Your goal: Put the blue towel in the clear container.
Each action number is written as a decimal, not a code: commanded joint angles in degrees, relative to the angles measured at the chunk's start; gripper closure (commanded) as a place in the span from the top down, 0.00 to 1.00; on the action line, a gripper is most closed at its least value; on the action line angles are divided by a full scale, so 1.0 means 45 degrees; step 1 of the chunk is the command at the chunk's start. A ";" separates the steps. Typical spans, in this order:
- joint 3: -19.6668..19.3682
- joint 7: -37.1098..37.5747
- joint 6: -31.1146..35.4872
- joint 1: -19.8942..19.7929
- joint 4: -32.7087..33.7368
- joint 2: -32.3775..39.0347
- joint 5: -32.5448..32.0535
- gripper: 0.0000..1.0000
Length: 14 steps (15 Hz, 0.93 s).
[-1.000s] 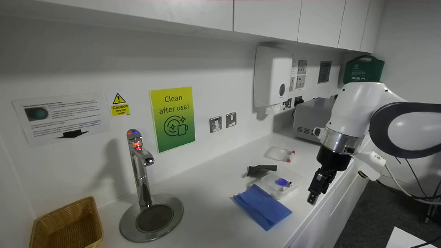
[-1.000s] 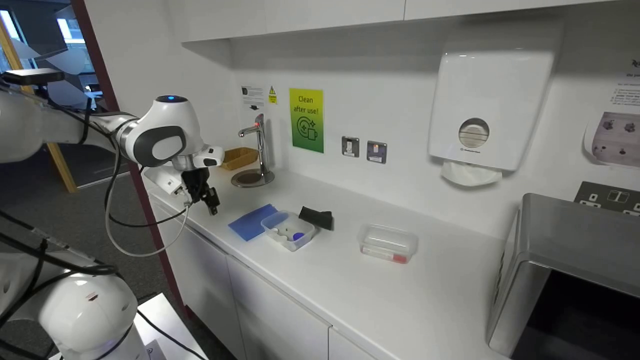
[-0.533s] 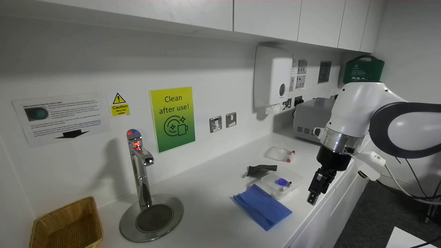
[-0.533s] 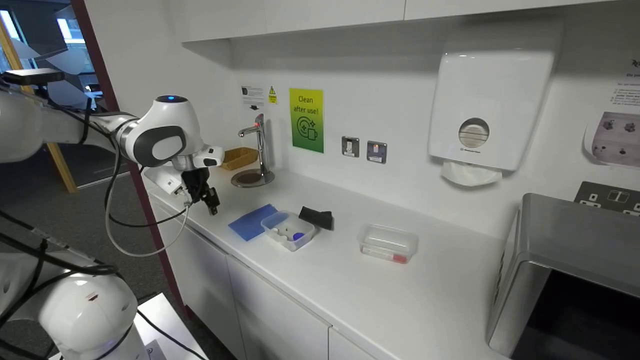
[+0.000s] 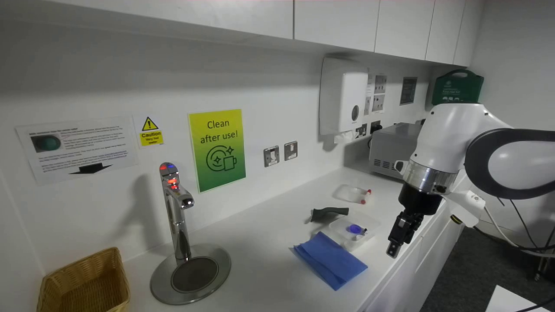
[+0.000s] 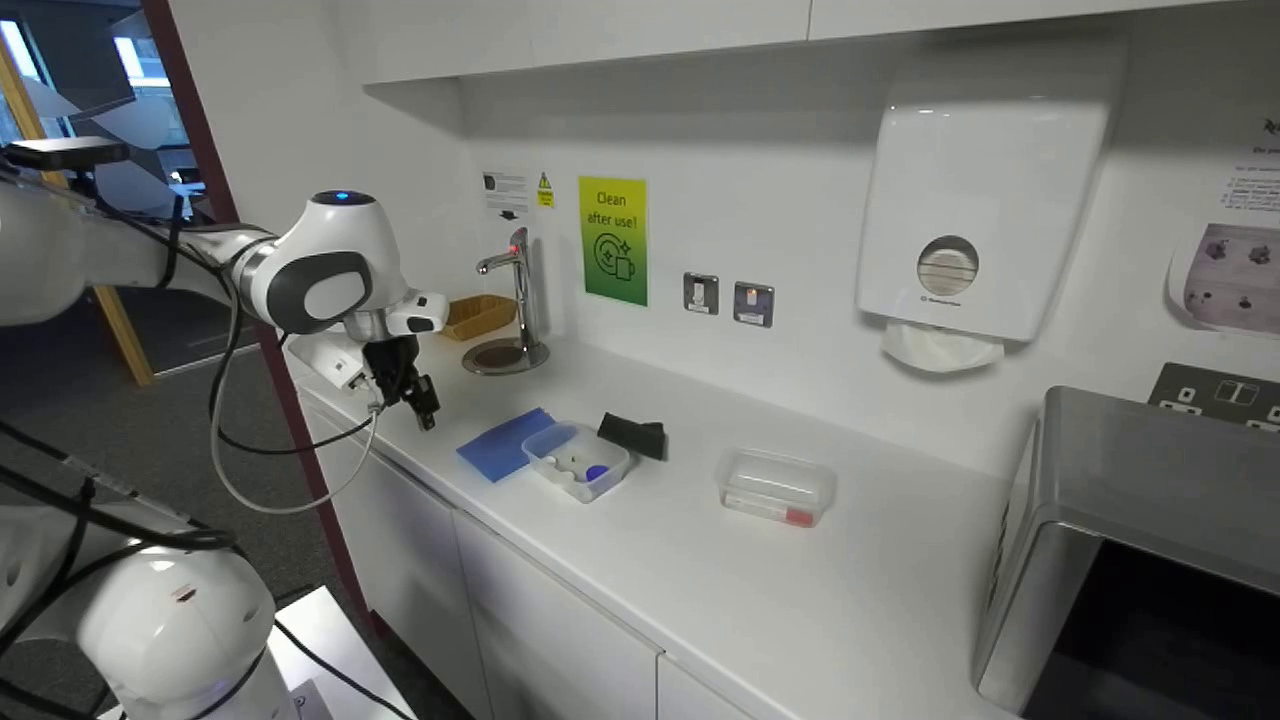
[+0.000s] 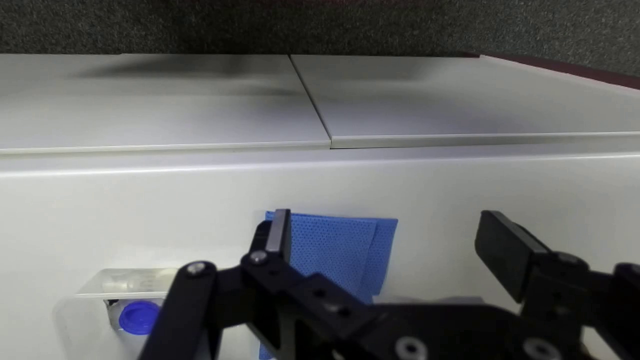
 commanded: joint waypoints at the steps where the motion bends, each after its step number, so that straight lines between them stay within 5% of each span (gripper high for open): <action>1: -0.0003 -0.0003 -0.0043 -0.0011 0.0027 -0.0003 -0.0007 1.00; 14: -0.0148 -0.0203 -0.0038 -0.0212 0.0087 0.0339 -0.0222 1.00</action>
